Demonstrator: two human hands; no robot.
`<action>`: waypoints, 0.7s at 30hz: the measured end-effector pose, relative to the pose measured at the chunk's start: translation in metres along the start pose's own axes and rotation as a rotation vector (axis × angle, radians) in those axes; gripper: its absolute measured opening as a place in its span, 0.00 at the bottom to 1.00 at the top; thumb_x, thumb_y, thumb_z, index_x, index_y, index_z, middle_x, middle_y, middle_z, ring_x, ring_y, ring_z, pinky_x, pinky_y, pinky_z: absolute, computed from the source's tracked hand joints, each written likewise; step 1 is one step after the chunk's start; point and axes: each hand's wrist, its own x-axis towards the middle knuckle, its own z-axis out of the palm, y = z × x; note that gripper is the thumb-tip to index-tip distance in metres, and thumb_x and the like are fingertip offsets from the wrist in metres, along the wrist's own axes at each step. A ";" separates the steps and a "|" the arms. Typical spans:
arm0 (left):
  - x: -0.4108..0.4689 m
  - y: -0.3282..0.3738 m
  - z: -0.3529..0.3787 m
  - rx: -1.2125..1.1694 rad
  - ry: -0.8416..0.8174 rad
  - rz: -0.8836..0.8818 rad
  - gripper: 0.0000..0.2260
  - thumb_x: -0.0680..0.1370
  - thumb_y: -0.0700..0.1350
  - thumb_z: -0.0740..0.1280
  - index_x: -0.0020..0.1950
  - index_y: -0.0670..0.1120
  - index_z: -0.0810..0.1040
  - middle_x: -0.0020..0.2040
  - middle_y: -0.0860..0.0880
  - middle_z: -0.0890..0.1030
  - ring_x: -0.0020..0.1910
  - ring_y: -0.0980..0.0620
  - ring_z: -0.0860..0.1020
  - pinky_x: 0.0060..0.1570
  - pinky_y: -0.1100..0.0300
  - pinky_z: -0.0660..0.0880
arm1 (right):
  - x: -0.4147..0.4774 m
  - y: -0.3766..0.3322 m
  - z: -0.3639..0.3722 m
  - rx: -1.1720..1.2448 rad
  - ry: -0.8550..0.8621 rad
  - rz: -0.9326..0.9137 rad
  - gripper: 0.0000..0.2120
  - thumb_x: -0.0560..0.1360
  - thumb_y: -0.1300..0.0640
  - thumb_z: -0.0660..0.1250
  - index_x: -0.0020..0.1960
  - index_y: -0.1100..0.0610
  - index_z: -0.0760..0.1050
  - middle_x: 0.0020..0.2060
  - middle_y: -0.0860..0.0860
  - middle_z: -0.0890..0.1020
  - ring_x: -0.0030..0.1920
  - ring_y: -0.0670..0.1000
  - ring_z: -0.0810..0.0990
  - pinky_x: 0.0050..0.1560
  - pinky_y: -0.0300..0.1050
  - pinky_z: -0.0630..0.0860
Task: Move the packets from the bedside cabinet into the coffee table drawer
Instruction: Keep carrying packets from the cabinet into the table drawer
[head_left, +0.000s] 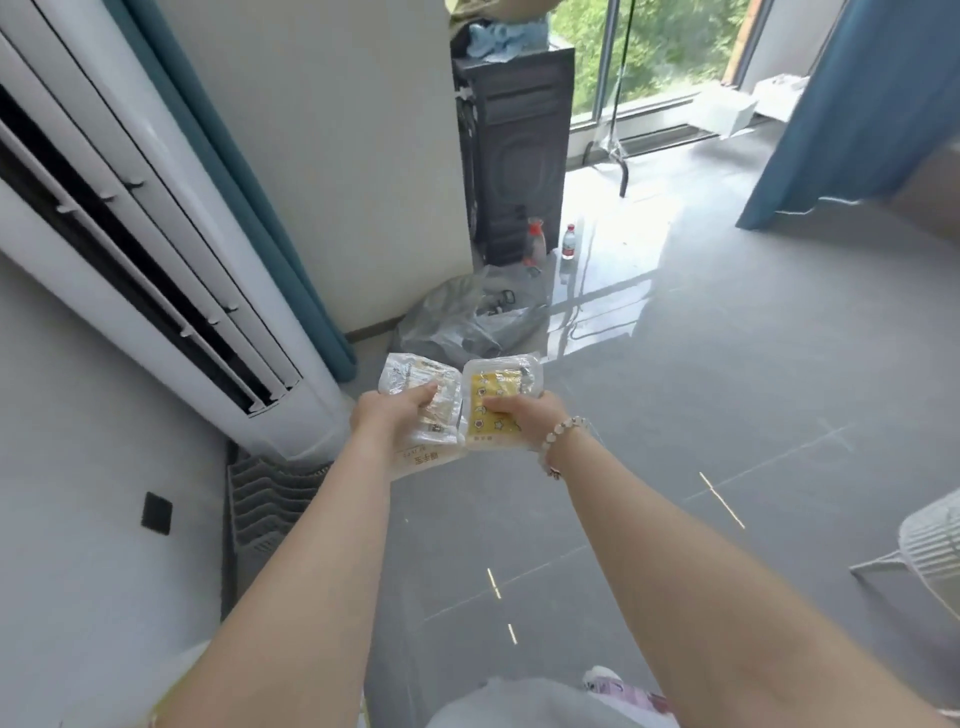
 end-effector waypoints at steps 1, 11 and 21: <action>-0.003 0.006 0.020 0.001 -0.032 0.007 0.21 0.68 0.50 0.76 0.56 0.40 0.78 0.50 0.45 0.82 0.49 0.44 0.81 0.56 0.52 0.76 | 0.000 -0.004 -0.020 0.020 0.016 -0.010 0.09 0.66 0.59 0.77 0.43 0.57 0.79 0.42 0.54 0.84 0.46 0.55 0.84 0.55 0.53 0.79; -0.054 0.028 0.204 0.075 -0.318 0.057 0.15 0.70 0.42 0.75 0.53 0.39 0.79 0.49 0.42 0.82 0.46 0.44 0.80 0.51 0.53 0.77 | -0.014 0.001 -0.203 0.198 0.287 -0.021 0.13 0.62 0.58 0.79 0.39 0.59 0.76 0.42 0.56 0.84 0.45 0.56 0.84 0.54 0.55 0.79; -0.091 0.028 0.333 0.329 -0.530 0.116 0.14 0.67 0.46 0.77 0.43 0.43 0.75 0.41 0.45 0.81 0.41 0.46 0.81 0.44 0.54 0.79 | -0.046 0.035 -0.321 0.387 0.498 -0.017 0.31 0.52 0.52 0.80 0.52 0.62 0.78 0.47 0.56 0.84 0.47 0.55 0.84 0.55 0.53 0.79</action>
